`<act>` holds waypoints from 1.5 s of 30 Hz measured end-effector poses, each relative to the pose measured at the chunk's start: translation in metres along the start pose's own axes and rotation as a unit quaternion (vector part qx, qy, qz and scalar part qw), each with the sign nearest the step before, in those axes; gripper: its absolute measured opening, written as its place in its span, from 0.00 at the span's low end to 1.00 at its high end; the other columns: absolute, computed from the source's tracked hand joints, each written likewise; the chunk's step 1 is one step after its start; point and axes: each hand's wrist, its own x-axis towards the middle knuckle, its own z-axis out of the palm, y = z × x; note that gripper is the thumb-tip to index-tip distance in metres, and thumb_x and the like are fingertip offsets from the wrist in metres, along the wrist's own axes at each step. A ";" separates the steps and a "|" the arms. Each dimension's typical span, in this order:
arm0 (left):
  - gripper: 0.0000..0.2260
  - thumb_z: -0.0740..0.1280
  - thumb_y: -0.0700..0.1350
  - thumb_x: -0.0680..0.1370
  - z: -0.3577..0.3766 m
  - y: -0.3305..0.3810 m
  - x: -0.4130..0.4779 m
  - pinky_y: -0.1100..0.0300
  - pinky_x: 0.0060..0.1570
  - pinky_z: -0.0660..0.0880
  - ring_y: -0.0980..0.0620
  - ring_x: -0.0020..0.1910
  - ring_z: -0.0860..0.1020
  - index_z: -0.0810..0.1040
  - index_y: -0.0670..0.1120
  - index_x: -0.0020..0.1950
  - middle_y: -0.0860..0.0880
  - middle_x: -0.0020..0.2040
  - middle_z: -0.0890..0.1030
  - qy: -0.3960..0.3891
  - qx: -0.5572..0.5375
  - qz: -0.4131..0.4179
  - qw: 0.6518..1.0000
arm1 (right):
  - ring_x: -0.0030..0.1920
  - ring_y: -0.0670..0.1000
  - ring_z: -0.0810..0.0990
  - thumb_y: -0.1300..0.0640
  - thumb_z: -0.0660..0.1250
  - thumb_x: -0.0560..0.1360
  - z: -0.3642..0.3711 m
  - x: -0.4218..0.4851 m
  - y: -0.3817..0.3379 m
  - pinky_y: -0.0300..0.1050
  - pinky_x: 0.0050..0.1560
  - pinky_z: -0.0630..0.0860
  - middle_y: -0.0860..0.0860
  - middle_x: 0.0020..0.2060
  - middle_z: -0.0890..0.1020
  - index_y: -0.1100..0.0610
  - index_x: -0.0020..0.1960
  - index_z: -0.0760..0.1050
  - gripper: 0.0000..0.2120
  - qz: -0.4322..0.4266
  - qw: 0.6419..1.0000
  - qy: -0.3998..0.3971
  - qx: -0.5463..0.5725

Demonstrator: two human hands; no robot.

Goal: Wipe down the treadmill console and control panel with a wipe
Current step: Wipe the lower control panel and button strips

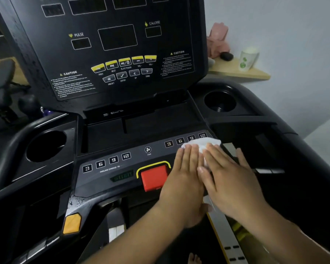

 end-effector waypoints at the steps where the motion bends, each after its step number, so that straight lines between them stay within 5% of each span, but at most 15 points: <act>1: 0.47 0.54 0.68 0.78 -0.001 0.002 0.003 0.39 0.73 0.36 0.34 0.75 0.32 0.32 0.36 0.76 0.32 0.76 0.33 -0.006 0.008 0.001 1.000 | 0.73 0.47 0.65 0.41 0.39 0.80 -0.001 0.003 0.002 0.61 0.74 0.52 0.50 0.72 0.69 0.52 0.73 0.67 0.31 0.004 1.000 -0.002 0.001; 6: 0.47 0.57 0.67 0.77 -0.012 -0.011 0.039 0.40 0.74 0.37 0.35 0.76 0.35 0.34 0.39 0.77 0.33 0.77 0.37 0.002 0.016 -0.005 1.000 | 0.70 0.48 0.68 0.43 0.41 0.80 -0.012 0.050 0.007 0.56 0.75 0.46 0.50 0.74 0.66 0.53 0.72 0.66 0.28 0.017 0.999 0.007 0.046; 12: 0.47 0.56 0.66 0.78 -0.003 0.015 0.008 0.38 0.73 0.36 0.32 0.75 0.35 0.36 0.36 0.77 0.31 0.76 0.36 -0.003 0.019 0.038 0.999 | 0.73 0.47 0.62 0.42 0.47 0.79 -0.012 -0.001 0.007 0.44 0.73 0.51 0.51 0.74 0.66 0.54 0.73 0.67 0.28 0.006 0.992 0.021 0.122; 15: 0.47 0.58 0.67 0.77 -0.010 0.010 0.023 0.38 0.73 0.36 0.33 0.76 0.36 0.36 0.37 0.77 0.31 0.76 0.37 -0.002 0.030 0.032 0.999 | 0.73 0.49 0.63 0.44 0.48 0.81 -0.014 0.016 0.010 0.48 0.74 0.54 0.51 0.74 0.66 0.56 0.74 0.64 0.27 0.026 0.991 0.007 0.131; 20: 0.47 0.56 0.69 0.77 -0.021 -0.012 0.051 0.39 0.74 0.35 0.35 0.76 0.35 0.37 0.39 0.78 0.33 0.77 0.38 -0.010 0.035 0.031 0.999 | 0.51 0.50 0.80 0.41 0.59 0.78 -0.017 0.047 0.021 0.48 0.53 0.77 0.51 0.56 0.81 0.51 0.71 0.65 0.25 0.087 0.961 0.013 0.263; 25: 0.48 0.54 0.68 0.77 -0.005 0.017 0.022 0.39 0.73 0.36 0.33 0.74 0.30 0.33 0.36 0.76 0.32 0.75 0.31 0.003 0.031 0.068 0.997 | 0.48 0.46 0.80 0.37 0.59 0.75 -0.008 -0.004 0.038 0.46 0.48 0.78 0.47 0.54 0.80 0.50 0.68 0.68 0.26 0.070 0.973 0.033 0.220; 28: 0.47 0.56 0.68 0.77 -0.010 0.020 0.048 0.38 0.73 0.36 0.36 0.75 0.32 0.34 0.39 0.77 0.34 0.77 0.35 0.019 0.012 0.071 0.997 | 0.35 0.42 0.78 0.42 0.55 0.79 -0.004 0.018 0.041 0.40 0.35 0.74 0.46 0.37 0.79 0.51 0.64 0.70 0.19 0.087 0.971 0.016 0.221; 31: 0.45 0.56 0.68 0.77 -0.011 0.019 0.059 0.37 0.72 0.36 0.36 0.76 0.34 0.38 0.40 0.78 0.34 0.78 0.39 0.042 0.013 0.079 0.996 | 0.30 0.40 0.77 0.42 0.52 0.80 -0.004 0.025 0.047 0.34 0.31 0.68 0.46 0.31 0.78 0.49 0.64 0.71 0.19 0.092 0.964 0.017 0.248; 33: 0.44 0.54 0.67 0.77 -0.004 0.026 0.040 0.36 0.71 0.35 0.34 0.75 0.32 0.40 0.39 0.79 0.33 0.77 0.37 0.042 0.019 0.106 0.993 | 0.36 0.38 0.77 0.38 0.51 0.78 -0.007 0.000 0.047 0.32 0.33 0.69 0.44 0.40 0.80 0.47 0.66 0.68 0.21 0.075 0.974 0.011 0.215; 34: 0.44 0.54 0.67 0.78 0.001 0.031 0.027 0.36 0.71 0.34 0.33 0.74 0.31 0.40 0.39 0.78 0.33 0.76 0.35 0.045 0.018 0.119 0.992 | 0.46 0.38 0.78 0.36 0.49 0.77 -0.008 -0.016 0.044 0.32 0.44 0.74 0.44 0.51 0.80 0.46 0.69 0.64 0.25 0.072 0.979 0.002 0.191; 35: 0.44 0.54 0.66 0.78 0.007 0.036 0.018 0.36 0.71 0.33 0.33 0.74 0.30 0.39 0.38 0.78 0.33 0.76 0.34 0.053 0.009 0.124 0.991 | 0.60 0.42 0.74 0.35 0.48 0.77 -0.008 -0.029 0.041 0.35 0.60 0.70 0.44 0.65 0.74 0.46 0.74 0.58 0.30 0.077 0.983 -0.020 0.163; 36: 0.44 0.55 0.66 0.78 0.012 0.040 0.013 0.37 0.72 0.33 0.34 0.74 0.30 0.39 0.38 0.78 0.33 0.76 0.34 0.063 -0.006 0.122 0.990 | 0.71 0.46 0.65 0.35 0.47 0.77 -0.008 -0.035 0.038 0.38 0.68 0.56 0.44 0.73 0.64 0.48 0.77 0.52 0.32 0.091 0.986 -0.049 0.135; 38: 0.44 0.56 0.65 0.78 0.011 0.045 0.017 0.39 0.73 0.33 0.35 0.75 0.30 0.38 0.38 0.78 0.34 0.77 0.35 0.069 -0.030 0.117 0.990 | 0.74 0.49 0.59 0.37 0.46 0.78 -0.003 -0.031 0.037 0.39 0.70 0.48 0.47 0.75 0.61 0.52 0.78 0.52 0.33 0.109 0.984 -0.071 0.123; 42: 0.43 0.55 0.63 0.79 0.007 0.048 0.028 0.40 0.72 0.31 0.34 0.74 0.30 0.35 0.37 0.77 0.33 0.76 0.33 0.087 -0.021 0.100 0.991 | 0.65 0.49 0.72 0.34 0.43 0.75 -0.002 -0.013 0.043 0.46 0.66 0.68 0.48 0.65 0.75 0.49 0.73 0.61 0.32 0.135 0.968 -0.035 0.207; 45: 0.41 0.55 0.62 0.80 0.022 0.047 0.011 0.39 0.74 0.36 0.35 0.76 0.33 0.39 0.37 0.78 0.35 0.78 0.36 0.106 -0.049 0.103 0.988 | 0.75 0.46 0.53 0.33 0.39 0.75 0.003 -0.038 0.035 0.39 0.72 0.48 0.48 0.76 0.61 0.52 0.78 0.54 0.37 0.122 0.983 -0.041 0.133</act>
